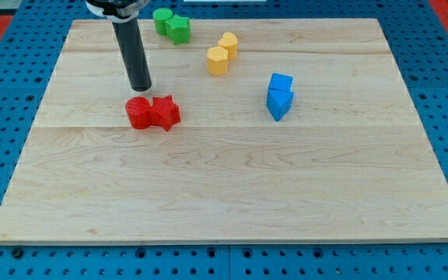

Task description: Place the blue triangle right to the red star

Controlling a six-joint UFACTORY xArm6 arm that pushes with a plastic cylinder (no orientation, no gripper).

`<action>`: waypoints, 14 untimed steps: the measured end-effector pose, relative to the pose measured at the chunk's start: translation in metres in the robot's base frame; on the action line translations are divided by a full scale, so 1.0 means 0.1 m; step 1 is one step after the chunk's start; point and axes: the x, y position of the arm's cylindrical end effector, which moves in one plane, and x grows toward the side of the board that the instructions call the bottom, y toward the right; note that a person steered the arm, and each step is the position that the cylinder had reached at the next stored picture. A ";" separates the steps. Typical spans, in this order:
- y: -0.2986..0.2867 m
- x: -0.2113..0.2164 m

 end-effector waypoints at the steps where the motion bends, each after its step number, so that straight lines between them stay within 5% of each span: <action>1: 0.00 0.00; 3: 0.35 0.06; 4: 1.09 -0.15; 7: 2.55 0.26; 9: 2.33 0.46; 14: 1.49 0.06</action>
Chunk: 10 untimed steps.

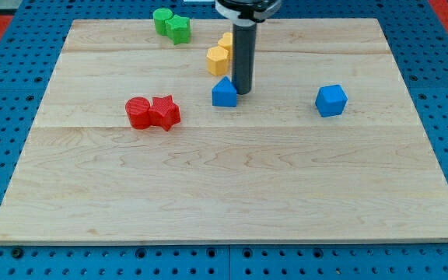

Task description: Place the blue triangle right to the red star

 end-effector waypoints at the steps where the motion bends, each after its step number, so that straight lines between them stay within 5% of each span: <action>1: -0.29 0.00; 6: -0.86 0.06; 10: -0.23 0.28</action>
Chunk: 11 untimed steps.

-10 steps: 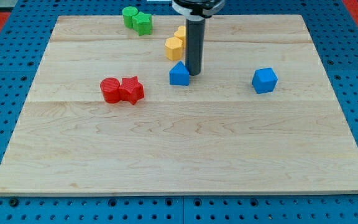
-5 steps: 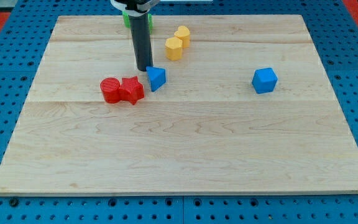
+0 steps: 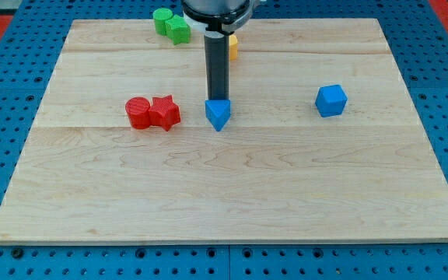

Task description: Place the blue triangle right to the red star

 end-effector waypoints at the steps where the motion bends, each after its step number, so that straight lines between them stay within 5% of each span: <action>1: 0.12 0.10; 4: 0.50 0.48; 9: -0.13 0.50; 11: 0.63 0.59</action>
